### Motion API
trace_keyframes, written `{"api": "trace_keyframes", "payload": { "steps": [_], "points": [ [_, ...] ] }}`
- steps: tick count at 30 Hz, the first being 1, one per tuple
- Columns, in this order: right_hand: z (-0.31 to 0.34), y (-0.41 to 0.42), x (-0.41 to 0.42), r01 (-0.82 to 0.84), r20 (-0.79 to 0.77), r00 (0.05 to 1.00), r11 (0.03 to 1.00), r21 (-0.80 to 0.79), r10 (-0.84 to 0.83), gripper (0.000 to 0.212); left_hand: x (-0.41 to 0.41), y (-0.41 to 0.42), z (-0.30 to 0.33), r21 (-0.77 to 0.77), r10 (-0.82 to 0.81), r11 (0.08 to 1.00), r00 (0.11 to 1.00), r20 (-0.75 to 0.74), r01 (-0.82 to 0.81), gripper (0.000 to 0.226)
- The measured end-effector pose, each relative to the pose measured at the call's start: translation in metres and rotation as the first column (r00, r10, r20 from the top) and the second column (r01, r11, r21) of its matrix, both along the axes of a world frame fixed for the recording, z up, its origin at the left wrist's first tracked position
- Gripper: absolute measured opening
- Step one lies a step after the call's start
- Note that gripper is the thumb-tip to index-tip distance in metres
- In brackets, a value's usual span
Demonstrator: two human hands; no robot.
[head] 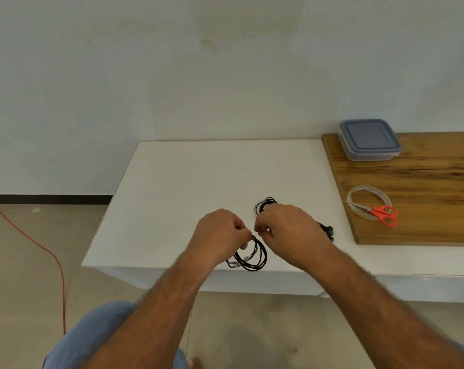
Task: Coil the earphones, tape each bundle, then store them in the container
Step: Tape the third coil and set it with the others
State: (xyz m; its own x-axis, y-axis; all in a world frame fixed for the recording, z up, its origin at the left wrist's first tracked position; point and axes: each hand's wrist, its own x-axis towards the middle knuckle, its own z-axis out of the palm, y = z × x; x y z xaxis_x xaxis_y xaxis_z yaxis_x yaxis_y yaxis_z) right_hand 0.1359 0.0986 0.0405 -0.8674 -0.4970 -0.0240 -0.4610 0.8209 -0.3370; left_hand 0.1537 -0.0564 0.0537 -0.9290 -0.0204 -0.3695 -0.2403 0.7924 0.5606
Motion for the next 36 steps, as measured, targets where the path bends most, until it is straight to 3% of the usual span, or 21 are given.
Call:
{"api": "trace_keyframes", "payload": {
  "steps": [7, 11, 14, 20, 25, 29, 36],
  "points": [
    [0.004, 0.004, -0.001, -0.051, -0.096, 0.994, 0.998, 0.031, 0.054, 0.023, 0.0, 0.002, -0.003, -0.027, -0.059, 0.998, 0.997, 0.042, 0.061, 0.021],
    [0.003, 0.01, -0.005, -0.027, 0.019, 0.999, 0.992, -0.12, 0.029, 0.019, 0.001, 0.003, -0.002, -0.005, -0.148, 0.989, 0.988, 0.053, 0.149, 0.024],
    [0.001, 0.016, -0.008, 0.088, 0.209, 0.978, 0.945, -0.315, -0.021, 0.018, 0.003, 0.003, 0.0, 0.019, -0.216, 0.976, 0.975, 0.049, 0.216, 0.028],
    [-0.003, 0.023, -0.015, 0.389, 0.53, 0.845, 0.765, -0.514, -0.073, 0.015, 0.004, 0.002, 0.0, 0.052, -0.238, 0.97, 0.971, -0.022, 0.239, 0.018],
    [-0.002, 0.026, -0.018, 0.544, 0.759, 0.65, 0.666, -0.509, 0.049, 0.018, 0.005, 0.003, 0.001, 0.015, -0.277, 0.96, 0.958, -0.081, 0.279, 0.015],
    [-0.002, 0.027, -0.018, 0.583, 0.832, 0.55, 0.679, -0.446, 0.074, 0.018, 0.007, 0.006, 0.002, -0.055, -0.308, 0.951, 0.943, -0.123, 0.303, 0.016],
    [-0.003, 0.029, -0.022, 0.645, 0.869, 0.491, 0.643, -0.412, 0.065, 0.015, 0.006, 0.012, 0.004, -0.159, -0.335, 0.94, 0.909, -0.247, 0.302, 0.019]
  ]
}}
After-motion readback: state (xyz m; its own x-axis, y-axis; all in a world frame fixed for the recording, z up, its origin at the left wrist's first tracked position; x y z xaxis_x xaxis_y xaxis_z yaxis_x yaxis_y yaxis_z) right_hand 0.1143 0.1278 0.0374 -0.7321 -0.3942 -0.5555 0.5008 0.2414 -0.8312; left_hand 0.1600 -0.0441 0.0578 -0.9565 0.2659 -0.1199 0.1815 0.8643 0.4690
